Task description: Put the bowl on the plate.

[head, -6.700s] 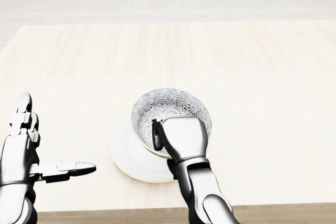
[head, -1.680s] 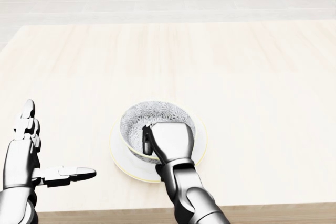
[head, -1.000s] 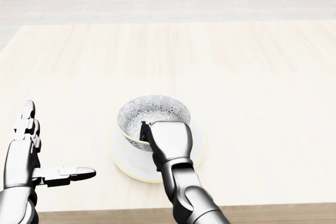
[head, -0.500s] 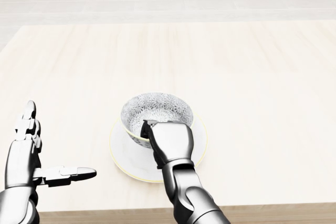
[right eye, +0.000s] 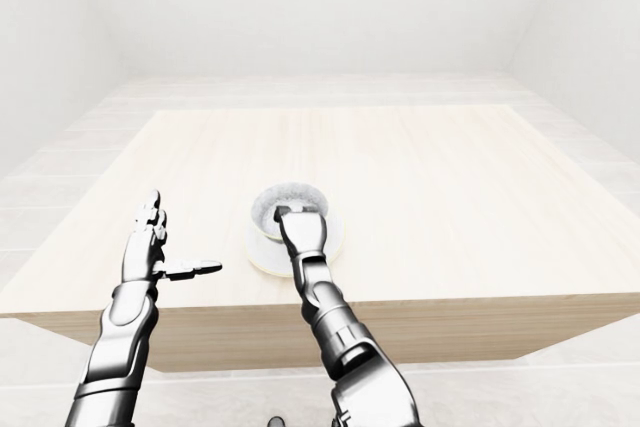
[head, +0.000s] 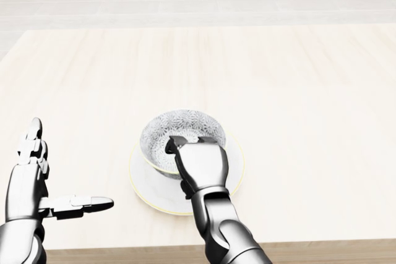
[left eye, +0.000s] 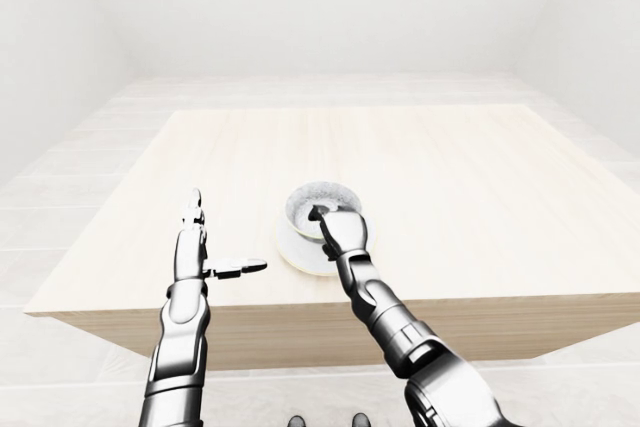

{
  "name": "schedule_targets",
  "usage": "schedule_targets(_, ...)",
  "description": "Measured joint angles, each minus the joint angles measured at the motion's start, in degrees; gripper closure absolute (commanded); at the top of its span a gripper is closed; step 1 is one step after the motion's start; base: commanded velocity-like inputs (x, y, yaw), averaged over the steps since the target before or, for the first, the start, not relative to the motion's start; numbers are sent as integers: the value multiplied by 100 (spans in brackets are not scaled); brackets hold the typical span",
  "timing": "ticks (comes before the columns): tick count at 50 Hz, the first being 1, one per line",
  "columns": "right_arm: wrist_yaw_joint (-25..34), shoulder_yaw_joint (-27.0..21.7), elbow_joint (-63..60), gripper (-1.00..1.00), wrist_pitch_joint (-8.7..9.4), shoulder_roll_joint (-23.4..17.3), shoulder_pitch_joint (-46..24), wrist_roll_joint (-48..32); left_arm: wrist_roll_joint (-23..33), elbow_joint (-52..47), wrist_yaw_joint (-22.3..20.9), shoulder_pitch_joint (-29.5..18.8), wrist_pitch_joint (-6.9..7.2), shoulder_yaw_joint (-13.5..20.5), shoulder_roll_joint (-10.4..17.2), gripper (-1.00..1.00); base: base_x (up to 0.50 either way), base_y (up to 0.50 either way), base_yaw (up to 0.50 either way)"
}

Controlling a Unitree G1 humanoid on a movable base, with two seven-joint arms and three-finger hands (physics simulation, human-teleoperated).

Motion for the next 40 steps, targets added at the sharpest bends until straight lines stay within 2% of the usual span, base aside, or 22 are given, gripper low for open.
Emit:
schedule_targets(19,226,24,-382,-50,0,-13,130,-118,13,-66,1,0,56,-1,-7,-100,0,0,0)
schedule_targets(40,719,81,-1154,-62,0,-20,394,-327,2,-18,6,-14,33,7,0,-100,0,0,0)
